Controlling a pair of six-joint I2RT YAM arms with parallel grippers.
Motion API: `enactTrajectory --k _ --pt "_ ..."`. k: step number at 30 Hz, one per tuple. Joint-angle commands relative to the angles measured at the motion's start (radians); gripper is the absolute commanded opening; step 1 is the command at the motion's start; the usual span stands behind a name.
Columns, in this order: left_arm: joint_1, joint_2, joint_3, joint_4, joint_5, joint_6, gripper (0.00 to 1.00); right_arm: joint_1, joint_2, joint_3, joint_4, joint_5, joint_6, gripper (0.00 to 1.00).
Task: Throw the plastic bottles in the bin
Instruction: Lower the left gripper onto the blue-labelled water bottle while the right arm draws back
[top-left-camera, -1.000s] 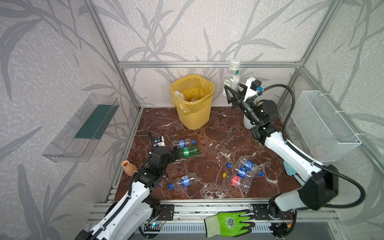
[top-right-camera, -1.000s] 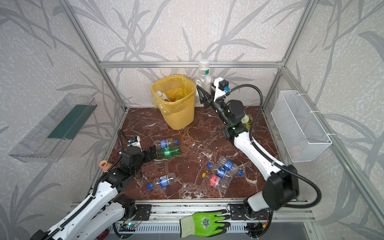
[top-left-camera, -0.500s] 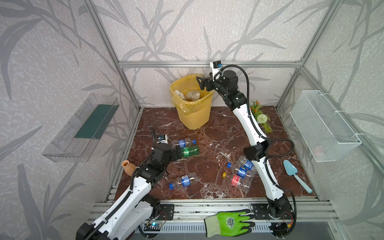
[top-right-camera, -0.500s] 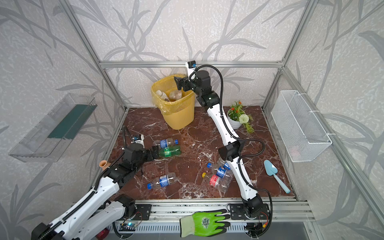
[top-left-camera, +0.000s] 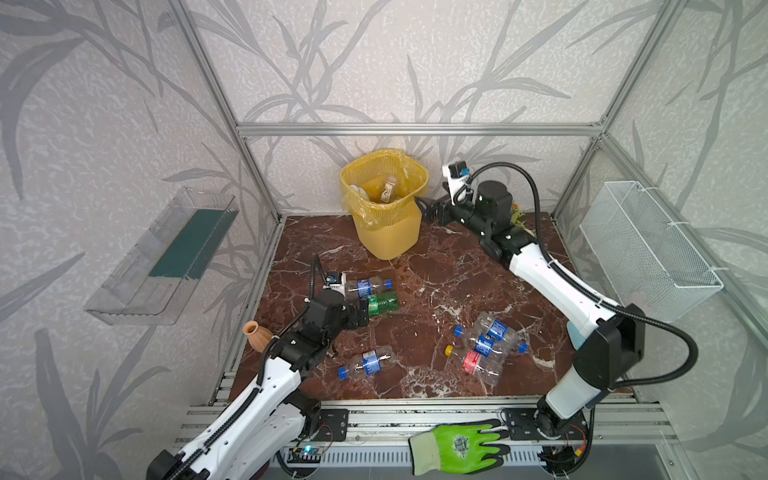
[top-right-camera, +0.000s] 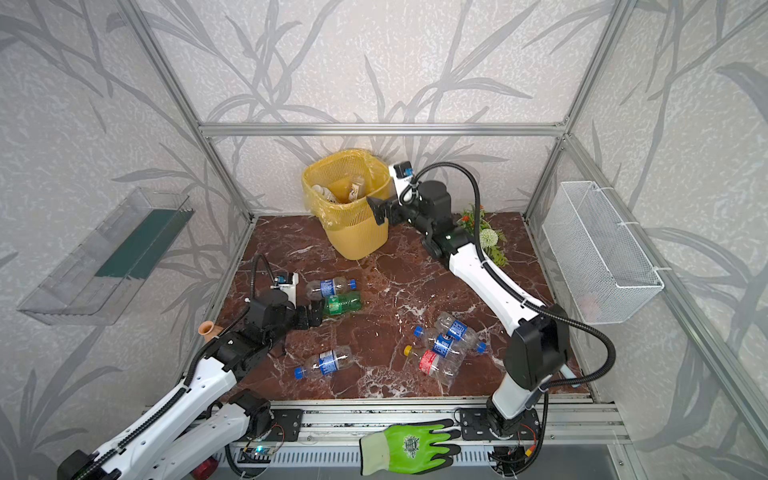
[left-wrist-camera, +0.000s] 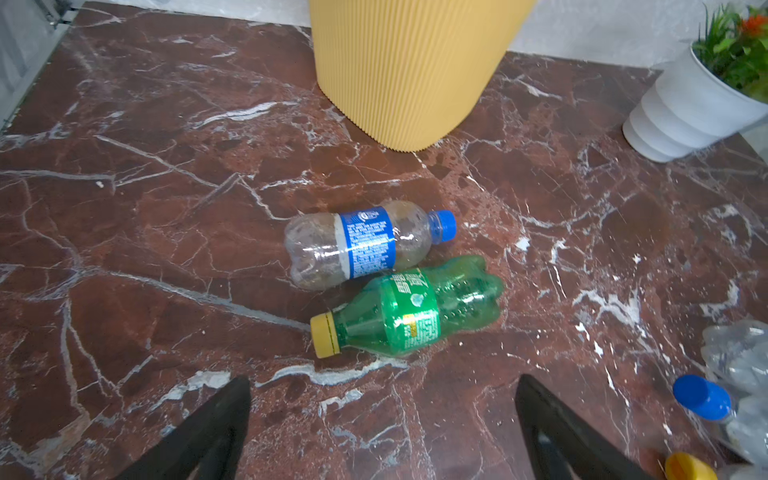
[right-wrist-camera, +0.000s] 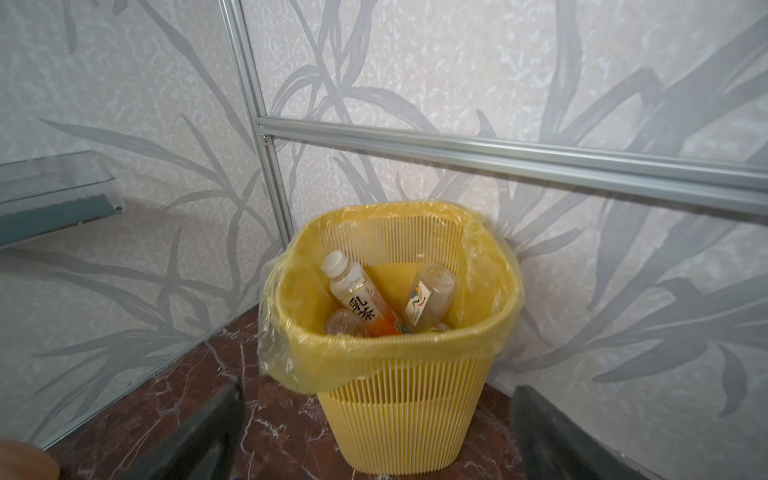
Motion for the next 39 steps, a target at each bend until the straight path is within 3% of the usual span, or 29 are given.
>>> enactTrajectory --k 1,9,15,21,22,26,33,35,39 --pt "-0.077 0.017 0.053 -0.085 -0.021 0.078 0.98 -0.006 -0.131 -0.222 0.304 0.033 -0.005 1.00" --pt "-0.322 0.103 0.143 -0.335 -0.151 0.076 0.94 -0.093 -0.427 -0.682 0.321 0.122 0.056 0.99" --pt "-0.438 0.223 0.290 -0.466 -0.218 0.088 0.92 -0.184 -0.564 -0.818 0.221 0.154 0.098 0.99" --pt "-0.463 0.357 0.472 -0.663 -0.280 0.232 0.92 -0.237 -0.618 -0.876 0.195 0.139 0.119 0.99" --pt "-0.459 0.365 0.490 -0.698 -0.302 0.208 0.91 -0.245 -0.620 -0.878 0.191 0.137 0.121 0.99" --pt "-0.456 0.362 0.497 -0.664 -0.161 0.364 0.91 -0.276 -0.613 -0.888 0.205 0.107 0.135 0.99" --pt "-0.457 0.500 0.583 -0.933 -0.243 0.451 0.84 -0.311 -0.595 -0.890 0.224 0.063 0.142 0.99" --pt "-0.458 0.476 0.512 -0.887 -0.223 0.496 0.84 -0.323 -0.586 -0.894 0.236 0.048 0.151 0.99" --pt "-0.458 0.441 0.361 -0.711 -0.032 0.576 0.84 -0.334 -0.568 -0.896 0.247 0.024 0.160 0.99"
